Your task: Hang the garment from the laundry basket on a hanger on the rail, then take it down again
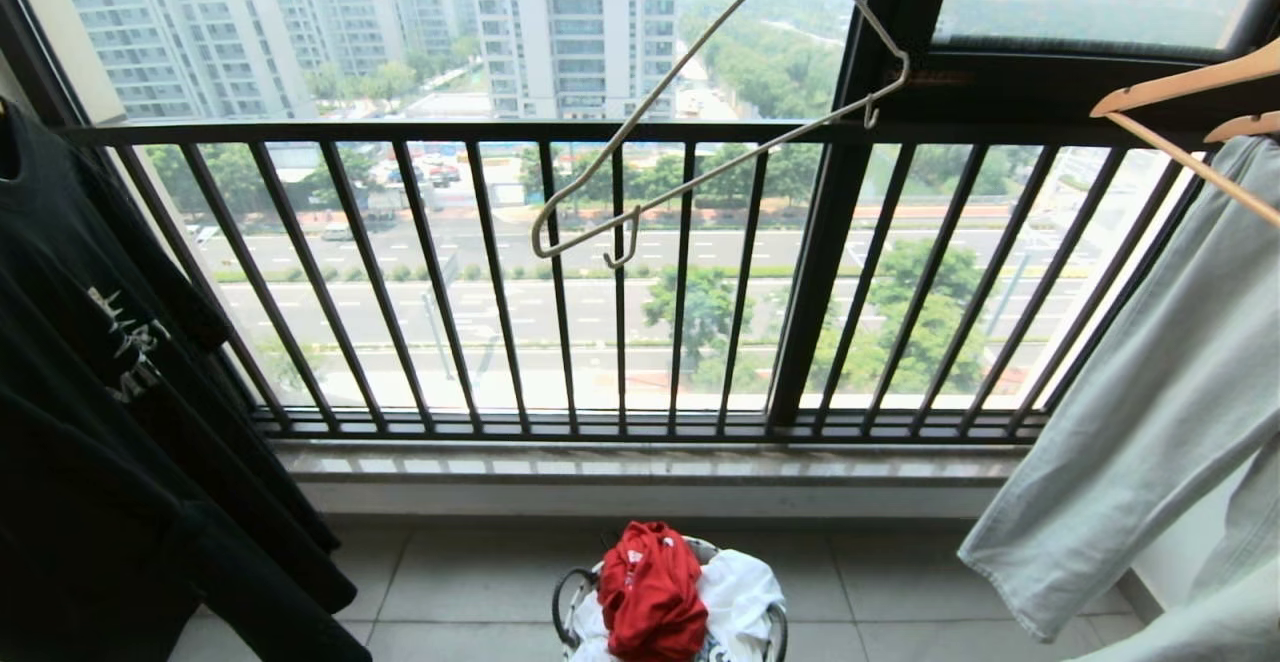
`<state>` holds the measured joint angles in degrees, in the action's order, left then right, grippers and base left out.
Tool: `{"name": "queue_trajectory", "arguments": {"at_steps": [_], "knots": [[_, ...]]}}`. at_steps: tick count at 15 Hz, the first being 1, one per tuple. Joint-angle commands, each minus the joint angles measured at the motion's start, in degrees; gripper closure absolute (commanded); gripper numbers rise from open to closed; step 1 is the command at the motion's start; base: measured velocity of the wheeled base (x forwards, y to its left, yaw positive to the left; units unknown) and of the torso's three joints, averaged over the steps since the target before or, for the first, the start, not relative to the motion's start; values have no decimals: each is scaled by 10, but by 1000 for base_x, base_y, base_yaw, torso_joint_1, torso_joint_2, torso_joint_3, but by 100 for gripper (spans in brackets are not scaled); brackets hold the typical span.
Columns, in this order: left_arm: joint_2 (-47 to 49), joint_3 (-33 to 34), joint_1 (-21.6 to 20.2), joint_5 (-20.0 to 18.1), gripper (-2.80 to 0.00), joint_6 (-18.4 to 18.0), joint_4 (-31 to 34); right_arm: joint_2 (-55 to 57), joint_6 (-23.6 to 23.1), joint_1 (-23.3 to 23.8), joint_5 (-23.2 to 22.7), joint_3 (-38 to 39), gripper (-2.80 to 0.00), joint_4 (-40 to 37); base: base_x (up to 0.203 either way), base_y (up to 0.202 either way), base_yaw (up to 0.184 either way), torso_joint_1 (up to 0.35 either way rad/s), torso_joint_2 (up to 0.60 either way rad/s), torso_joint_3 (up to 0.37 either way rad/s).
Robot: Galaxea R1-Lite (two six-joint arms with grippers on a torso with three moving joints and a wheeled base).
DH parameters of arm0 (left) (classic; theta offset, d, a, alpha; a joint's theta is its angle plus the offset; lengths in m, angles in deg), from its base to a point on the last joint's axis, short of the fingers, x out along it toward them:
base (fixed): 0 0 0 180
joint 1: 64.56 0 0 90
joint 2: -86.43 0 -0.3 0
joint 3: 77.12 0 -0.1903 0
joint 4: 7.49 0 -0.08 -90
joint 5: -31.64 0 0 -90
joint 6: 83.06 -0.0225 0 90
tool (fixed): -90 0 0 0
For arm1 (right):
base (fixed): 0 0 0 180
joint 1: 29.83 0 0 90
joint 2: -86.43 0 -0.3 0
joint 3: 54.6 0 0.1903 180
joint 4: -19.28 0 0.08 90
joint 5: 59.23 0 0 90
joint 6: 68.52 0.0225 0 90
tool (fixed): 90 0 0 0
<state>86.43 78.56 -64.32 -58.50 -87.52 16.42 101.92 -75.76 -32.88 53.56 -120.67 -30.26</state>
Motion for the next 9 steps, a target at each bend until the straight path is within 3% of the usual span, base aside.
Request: {"name": "queue_trajectory", "arguments": {"at_steps": [1, 4, 6, 9], "knots": [[1, 10, 0, 6, 0, 8, -4, -2, -3, 13, -3, 15, 0, 0, 0, 0, 0, 0, 0, 0], [1, 10, 0, 6, 0, 35, -5, -7, 2, 60, -49, 60, 0, 2, 0, 0, 0, 0, 0, 0], [1, 10, 0, 6, 0, 40, -5, -23, 31, 56, -59, 90, 0, 9, 0, 0, 0, 0, 0, 0], [1, 10, 0, 7, 0, 45, -5, -67, 34, 34, -124, 175, 0, 22, 0, 0, 0, 0, 0, 0]]}}
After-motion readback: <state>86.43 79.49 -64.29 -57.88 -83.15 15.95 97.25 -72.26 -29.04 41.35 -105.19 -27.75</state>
